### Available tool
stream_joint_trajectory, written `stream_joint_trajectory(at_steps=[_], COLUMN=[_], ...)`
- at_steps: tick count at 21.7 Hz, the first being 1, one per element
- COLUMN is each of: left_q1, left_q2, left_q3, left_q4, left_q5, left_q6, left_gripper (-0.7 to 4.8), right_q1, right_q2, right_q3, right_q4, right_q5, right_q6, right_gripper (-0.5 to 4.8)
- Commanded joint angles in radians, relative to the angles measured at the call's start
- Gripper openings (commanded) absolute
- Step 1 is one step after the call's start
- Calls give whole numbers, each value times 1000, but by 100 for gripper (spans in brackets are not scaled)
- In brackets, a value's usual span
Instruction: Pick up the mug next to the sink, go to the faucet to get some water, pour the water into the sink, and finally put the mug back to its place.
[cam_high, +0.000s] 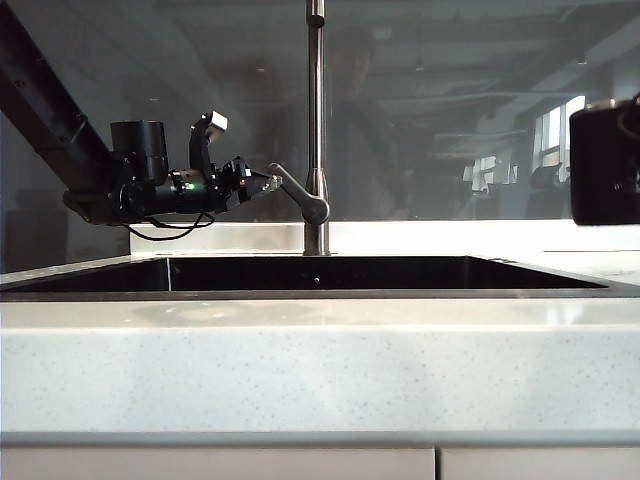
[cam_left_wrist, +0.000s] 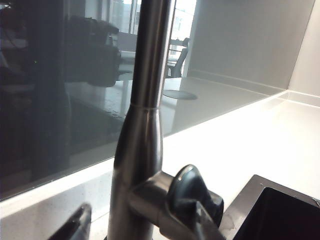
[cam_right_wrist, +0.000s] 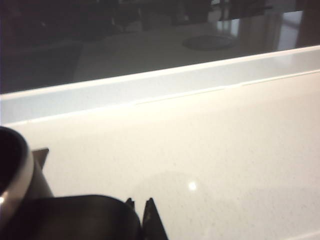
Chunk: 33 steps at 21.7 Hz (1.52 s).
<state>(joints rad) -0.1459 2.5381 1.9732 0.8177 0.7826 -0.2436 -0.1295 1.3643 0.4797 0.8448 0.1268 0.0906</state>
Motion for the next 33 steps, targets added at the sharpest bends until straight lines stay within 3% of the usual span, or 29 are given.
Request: stream_joint_trajectory(at_steps=[1, 14, 33], left_q1=[0, 0, 0], left_q2=[-6, -6, -6], left_q3=[3, 3, 3], left_q4=[5, 5, 5], left_q5=[-3, -3, -3], left_q6=[0, 1, 0], left_gripper=[255, 255, 255], right_q1=[-1, -1, -2], right_q2=[25, 254, 267], right_q3=[-48, -57, -57], right_q4=[166, 423, 431], right_q5=[-21, -83, -111], right_q6=[-24, -24, -69], right_gripper=[-1, -1, -1])
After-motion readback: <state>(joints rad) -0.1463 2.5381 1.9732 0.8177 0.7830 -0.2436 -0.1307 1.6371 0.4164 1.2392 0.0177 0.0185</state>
